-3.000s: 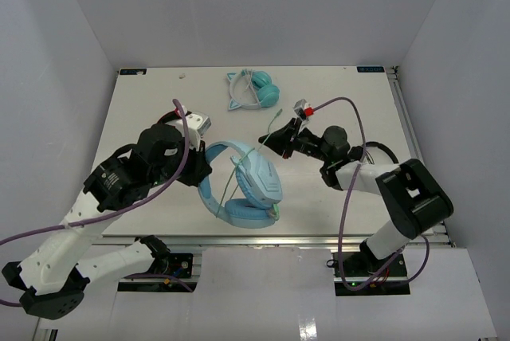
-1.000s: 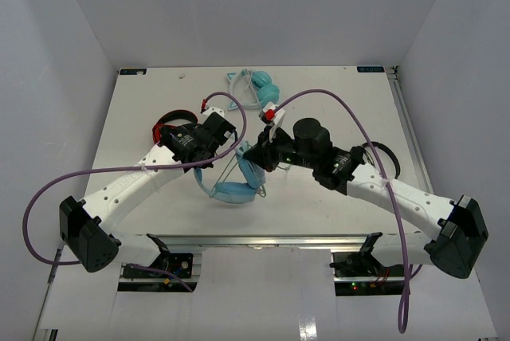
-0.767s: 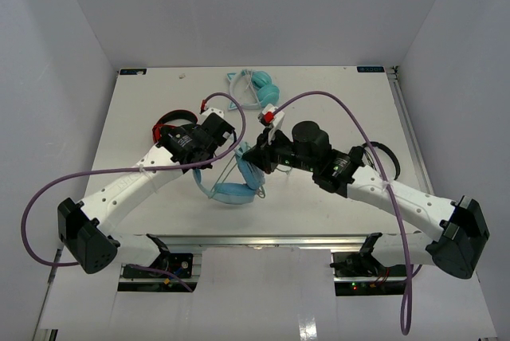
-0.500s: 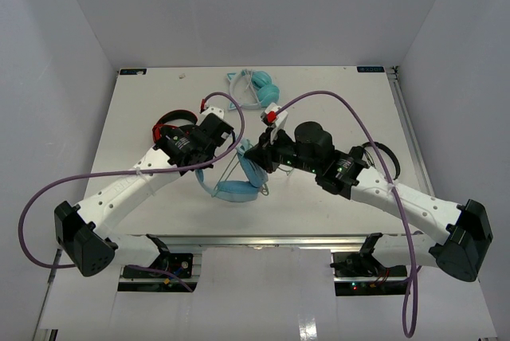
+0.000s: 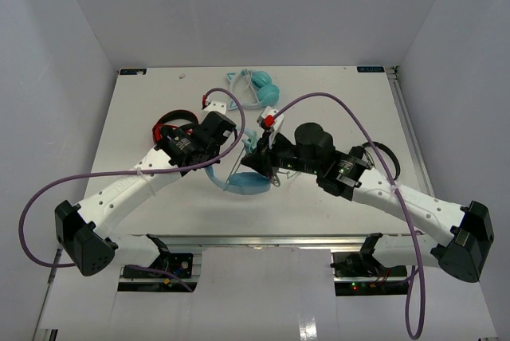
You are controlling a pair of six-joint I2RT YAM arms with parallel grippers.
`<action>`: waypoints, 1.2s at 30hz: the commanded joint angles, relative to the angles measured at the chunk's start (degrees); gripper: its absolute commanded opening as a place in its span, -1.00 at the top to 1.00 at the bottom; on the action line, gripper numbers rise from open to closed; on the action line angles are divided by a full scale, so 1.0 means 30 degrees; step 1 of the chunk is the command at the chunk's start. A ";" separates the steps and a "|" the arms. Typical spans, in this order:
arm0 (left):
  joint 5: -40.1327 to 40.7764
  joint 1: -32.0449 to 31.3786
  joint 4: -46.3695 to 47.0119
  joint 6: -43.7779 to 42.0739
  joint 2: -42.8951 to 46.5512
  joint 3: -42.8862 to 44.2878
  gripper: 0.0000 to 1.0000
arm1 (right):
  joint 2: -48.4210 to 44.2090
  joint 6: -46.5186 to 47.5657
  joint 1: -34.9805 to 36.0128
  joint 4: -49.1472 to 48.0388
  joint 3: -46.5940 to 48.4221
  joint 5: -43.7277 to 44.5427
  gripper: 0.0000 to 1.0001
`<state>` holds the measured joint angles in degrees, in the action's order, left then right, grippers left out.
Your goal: Wrap the headphones
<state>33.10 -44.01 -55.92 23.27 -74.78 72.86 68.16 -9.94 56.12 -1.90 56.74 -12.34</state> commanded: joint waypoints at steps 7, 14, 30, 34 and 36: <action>0.0301 0.0197 0.1813 0.1897 0.0660 0.1058 1.00 | -0.1093 -0.1836 0.0878 -0.4455 -0.2623 -0.2741 0.76; -0.0258 0.0197 0.3711 0.3277 0.1981 0.0230 1.00 | -0.0259 -0.1939 0.2170 -0.5603 -0.3487 -0.1423 0.70; -0.2727 0.0197 0.4160 0.5651 0.4902 -0.0319 1.00 | 0.0485 -0.0131 0.5602 -0.9411 -0.6841 0.9239 0.84; -0.2662 0.0193 0.4197 0.5999 0.5061 -0.0575 1.00 | 0.1077 0.0130 0.5911 -1.1670 -0.7709 0.9428 0.85; -0.2655 0.0172 0.4221 0.6136 0.5211 -0.0708 1.00 | 0.1319 0.0319 0.6128 -1.2786 -0.8217 0.9959 0.83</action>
<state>26.60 -43.78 -49.70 36.55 -62.56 70.17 70.16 -11.16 72.85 -31.16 35.29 13.10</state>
